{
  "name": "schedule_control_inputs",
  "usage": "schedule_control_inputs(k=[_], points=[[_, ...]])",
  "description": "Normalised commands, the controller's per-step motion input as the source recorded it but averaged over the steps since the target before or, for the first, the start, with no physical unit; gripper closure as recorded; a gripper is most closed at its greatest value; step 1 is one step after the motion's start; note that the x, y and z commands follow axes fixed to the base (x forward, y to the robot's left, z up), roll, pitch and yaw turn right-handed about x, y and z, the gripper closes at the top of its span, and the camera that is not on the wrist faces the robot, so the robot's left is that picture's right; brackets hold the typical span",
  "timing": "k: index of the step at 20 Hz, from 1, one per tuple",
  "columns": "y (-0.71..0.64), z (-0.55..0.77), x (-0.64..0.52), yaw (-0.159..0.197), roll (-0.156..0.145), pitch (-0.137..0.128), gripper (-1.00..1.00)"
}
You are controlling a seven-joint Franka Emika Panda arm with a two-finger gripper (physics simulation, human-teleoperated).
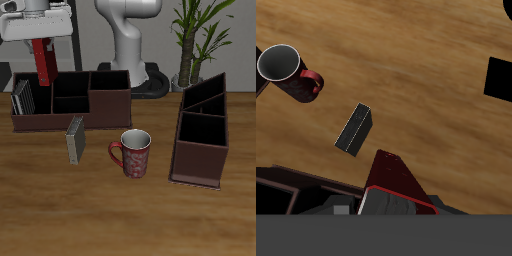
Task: Place the striped book into the back desk caddy's left compartment and place the red book into the back desk caddy's left compartment and place the yellow book into the left desk caddy's right compartment
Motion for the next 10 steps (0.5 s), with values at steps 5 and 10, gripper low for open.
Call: schedule_control_inputs(k=[5,10], points=[[-0.14,-0.17,-0.44,-0.052,0.006,0.004,1.00],[-0.13,0.02,-0.30,-0.002,-0.032,0.010,1.00]])
